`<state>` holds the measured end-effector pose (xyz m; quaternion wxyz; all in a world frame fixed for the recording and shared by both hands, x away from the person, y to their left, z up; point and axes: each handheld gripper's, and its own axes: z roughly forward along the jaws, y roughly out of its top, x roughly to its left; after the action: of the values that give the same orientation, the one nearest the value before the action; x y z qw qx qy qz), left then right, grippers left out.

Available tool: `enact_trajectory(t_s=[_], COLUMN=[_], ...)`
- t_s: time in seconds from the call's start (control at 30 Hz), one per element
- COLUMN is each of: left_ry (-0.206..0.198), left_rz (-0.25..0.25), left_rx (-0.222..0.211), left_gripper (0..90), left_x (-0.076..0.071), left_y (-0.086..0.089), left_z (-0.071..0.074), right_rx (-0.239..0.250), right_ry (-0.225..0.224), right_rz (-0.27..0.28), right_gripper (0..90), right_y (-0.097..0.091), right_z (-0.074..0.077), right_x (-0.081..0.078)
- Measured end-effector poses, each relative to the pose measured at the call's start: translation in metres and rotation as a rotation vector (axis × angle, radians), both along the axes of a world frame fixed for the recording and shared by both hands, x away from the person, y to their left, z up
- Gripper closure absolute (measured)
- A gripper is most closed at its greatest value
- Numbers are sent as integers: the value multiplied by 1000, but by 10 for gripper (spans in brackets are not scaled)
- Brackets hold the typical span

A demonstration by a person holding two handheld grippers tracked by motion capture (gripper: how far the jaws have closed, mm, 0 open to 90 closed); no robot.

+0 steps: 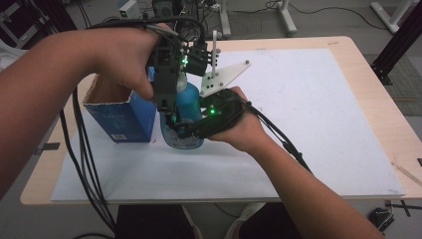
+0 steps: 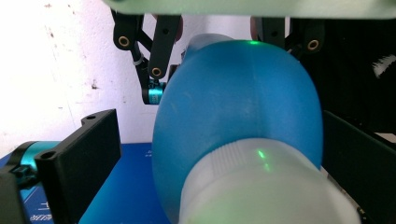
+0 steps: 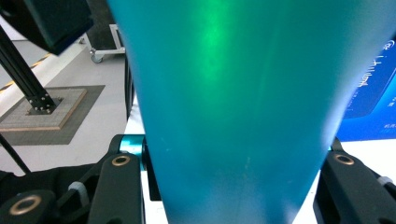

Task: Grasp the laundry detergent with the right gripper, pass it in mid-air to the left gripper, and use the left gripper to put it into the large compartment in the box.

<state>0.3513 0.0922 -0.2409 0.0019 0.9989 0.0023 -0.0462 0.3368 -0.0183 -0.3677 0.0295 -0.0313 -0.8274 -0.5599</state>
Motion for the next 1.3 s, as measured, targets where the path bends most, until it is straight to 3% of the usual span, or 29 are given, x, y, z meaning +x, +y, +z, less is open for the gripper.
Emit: enact_trajectory(t_s=[0.23,0.33,0.67,1.3], left_ry=[6,13,13,-7], left_rz=[11,8,16,18], left_rx=[3,10,8,-4], left_gripper=[21,84,142,232], left_x=[0,-1,-1,-3], left_y=[1,0,1,-1], left_z=[-2,-2,-2,0], right_rx=[-3,0,-1,4], right_ry=[7,6,7,7], right_rz=[-1,3,-4,-6], right_gripper=[476,475,476,476], right_y=[0,0,-1,-1], right_z=[0,-1,0,1], right_x=[0,1,1,0])
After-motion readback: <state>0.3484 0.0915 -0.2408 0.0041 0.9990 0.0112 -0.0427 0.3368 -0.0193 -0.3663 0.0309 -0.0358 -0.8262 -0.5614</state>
